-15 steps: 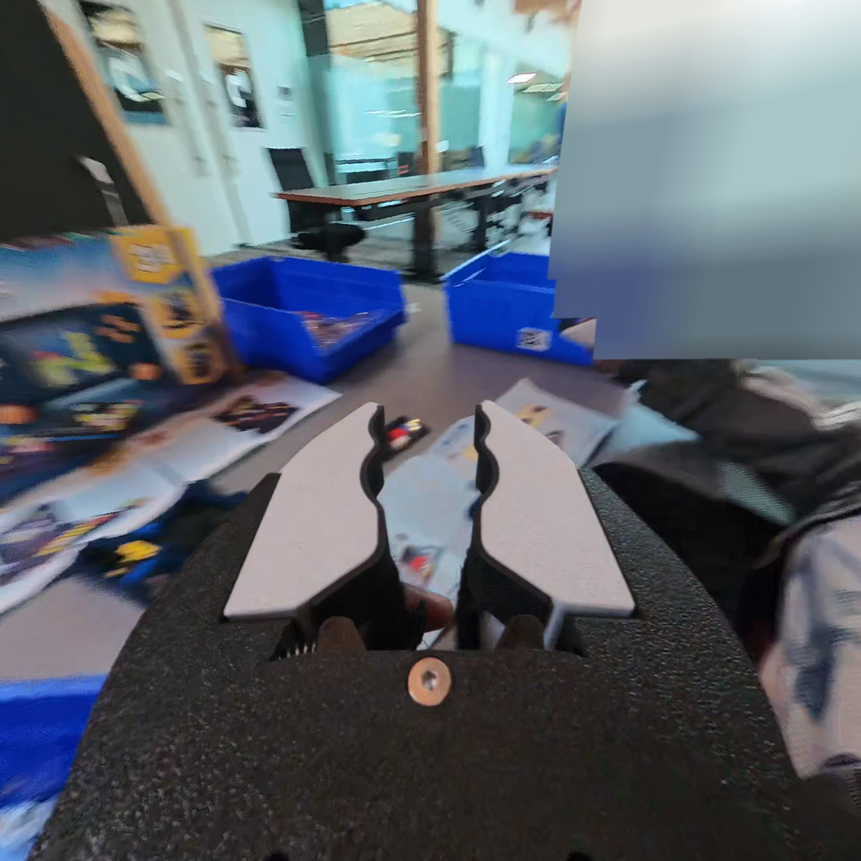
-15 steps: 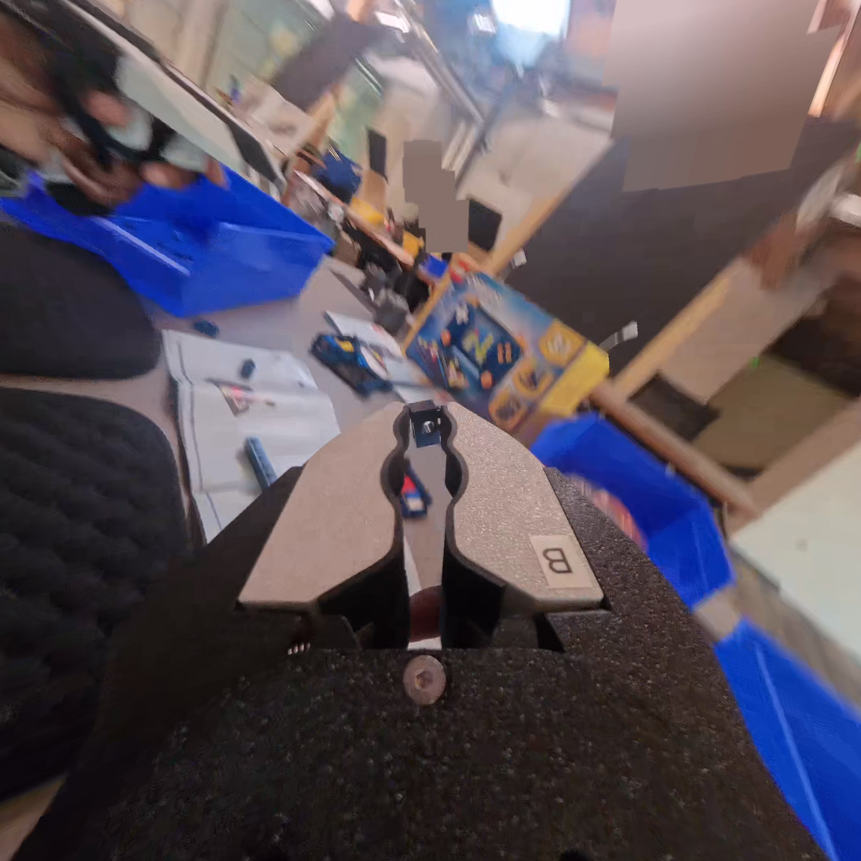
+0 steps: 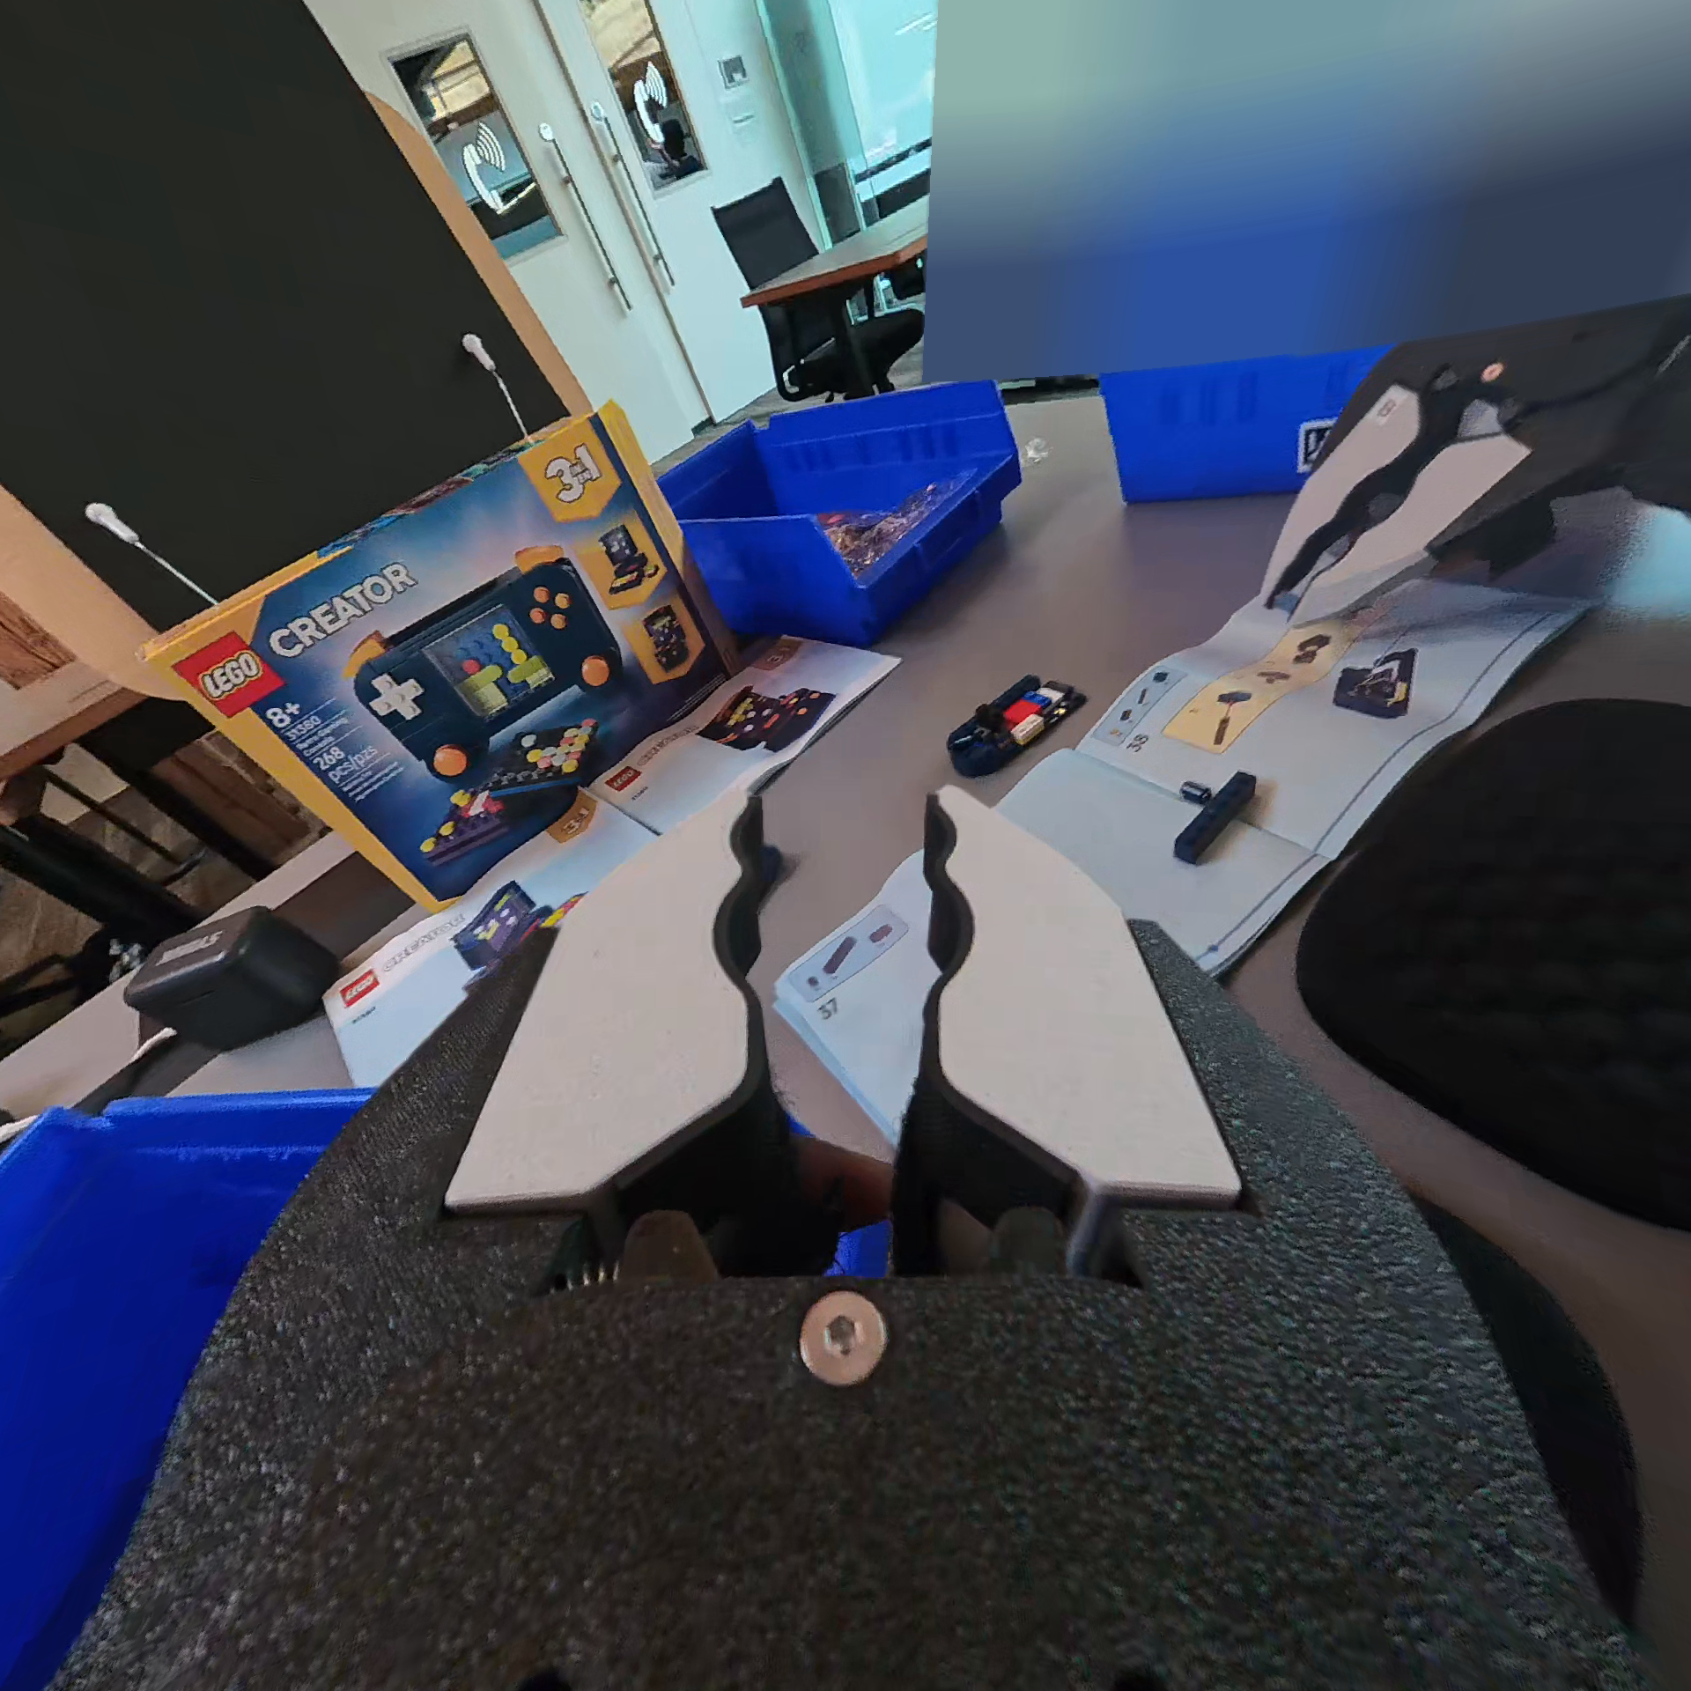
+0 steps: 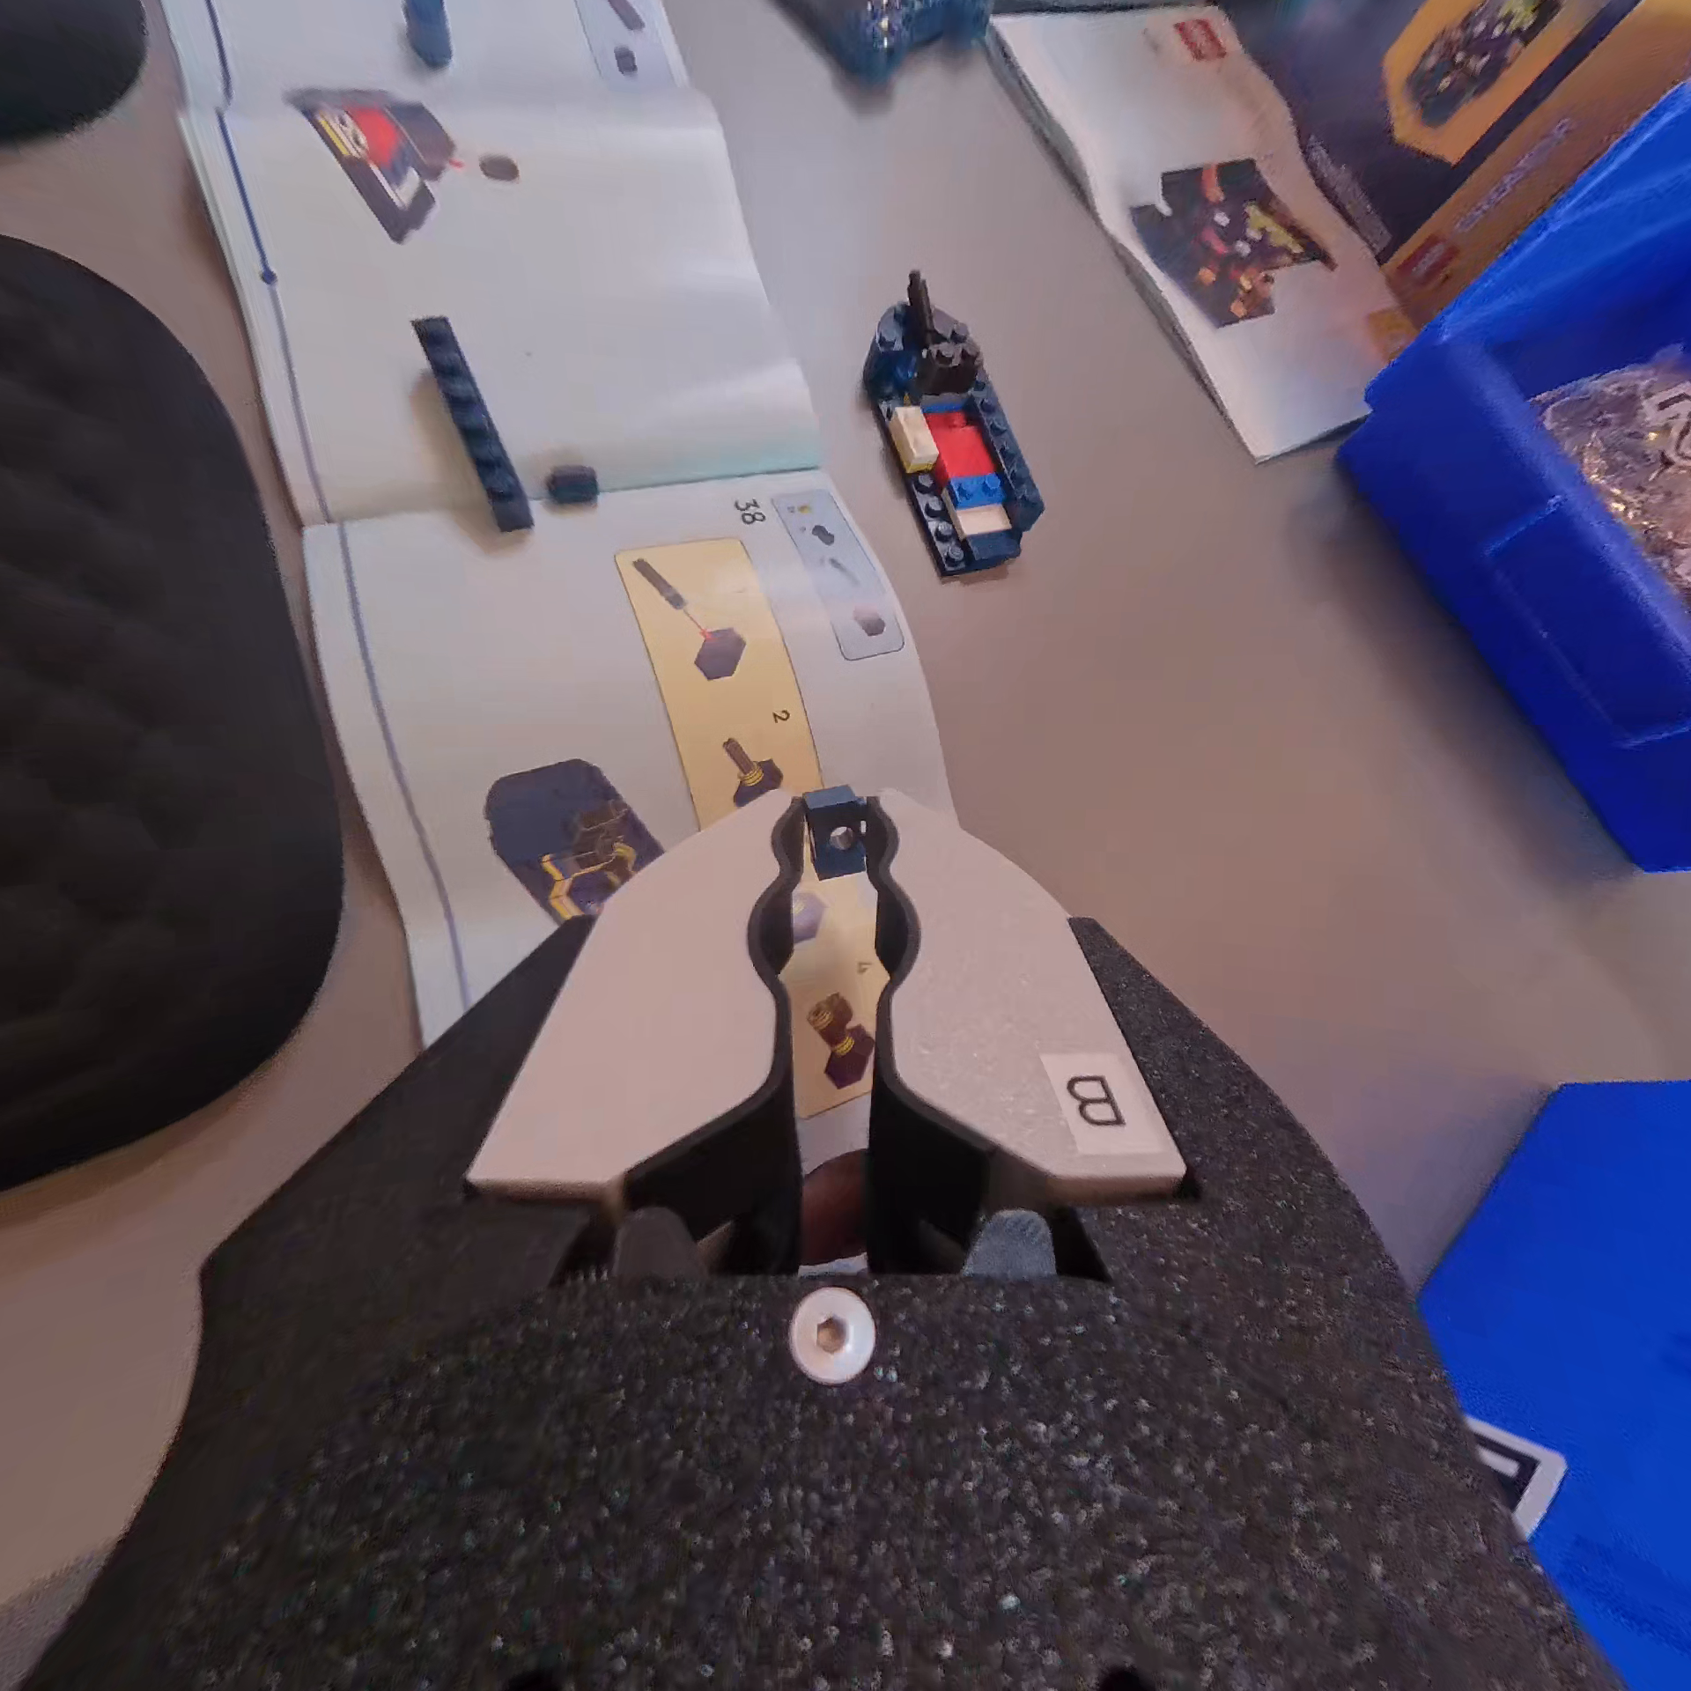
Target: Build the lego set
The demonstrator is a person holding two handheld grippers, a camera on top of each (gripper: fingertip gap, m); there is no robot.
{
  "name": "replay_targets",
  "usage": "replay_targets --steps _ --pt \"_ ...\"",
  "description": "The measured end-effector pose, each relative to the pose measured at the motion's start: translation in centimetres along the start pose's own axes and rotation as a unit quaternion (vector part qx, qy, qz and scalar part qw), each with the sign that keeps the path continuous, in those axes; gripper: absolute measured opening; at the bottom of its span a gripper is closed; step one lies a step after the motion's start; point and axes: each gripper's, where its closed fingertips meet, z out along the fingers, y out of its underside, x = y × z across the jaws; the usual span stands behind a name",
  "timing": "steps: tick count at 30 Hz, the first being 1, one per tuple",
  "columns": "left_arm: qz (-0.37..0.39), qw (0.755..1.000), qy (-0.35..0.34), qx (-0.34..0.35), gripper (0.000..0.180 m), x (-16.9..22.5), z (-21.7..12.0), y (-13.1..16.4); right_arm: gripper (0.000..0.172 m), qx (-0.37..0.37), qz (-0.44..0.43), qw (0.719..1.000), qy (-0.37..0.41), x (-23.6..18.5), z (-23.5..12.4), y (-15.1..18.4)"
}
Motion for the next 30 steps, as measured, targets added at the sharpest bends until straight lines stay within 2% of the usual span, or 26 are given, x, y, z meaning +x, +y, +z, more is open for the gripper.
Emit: replay_targets --steps 9,11,14,18,24,27,30 --pt "0.012 0.999 -0.032 -0.015 0.033 -2.0 -1.1 0.7 0.012 -0.003 0.021 0.999 -0.036 -0.4 1.8 0.6" --pt "0.021 0.999 -0.042 -0.028 0.033 -2.6 -1.4 1.1 0.021 0.016 0.031 0.999 -0.039 -0.4 1.7 0.3" --pt "0.035 0.996 -0.056 -0.053 0.033 -3.7 -2.4 1.6 0.030 0.070 0.053 0.995 -0.048 -0.2 1.2 -0.9" --pt "0.025 0.993 -0.064 -0.097 0.036 -5.9 -4.5 2.5 0.039 0.179 0.077 0.980 -0.036 0.7 -0.5 -3.1" --pt "0.004 0.985 -0.111 -0.132 0.036 -10.8 -7.3 3.1 0.038 0.359 0.122 0.925 0.005 3.0 -5.3 -6.2" --pt "-0.005 0.976 -0.130 -0.175 0.036 -13.4 -7.7 4.7 0.035 0.405 0.143 0.903 0.017 3.9 -6.9 -6.6" --pt "-0.019 0.961 -0.110 -0.255 0.038 -15.6 -7.9 7.5 0.034 0.409 0.146 0.900 0.018 4.0 -7.0 -6.5"
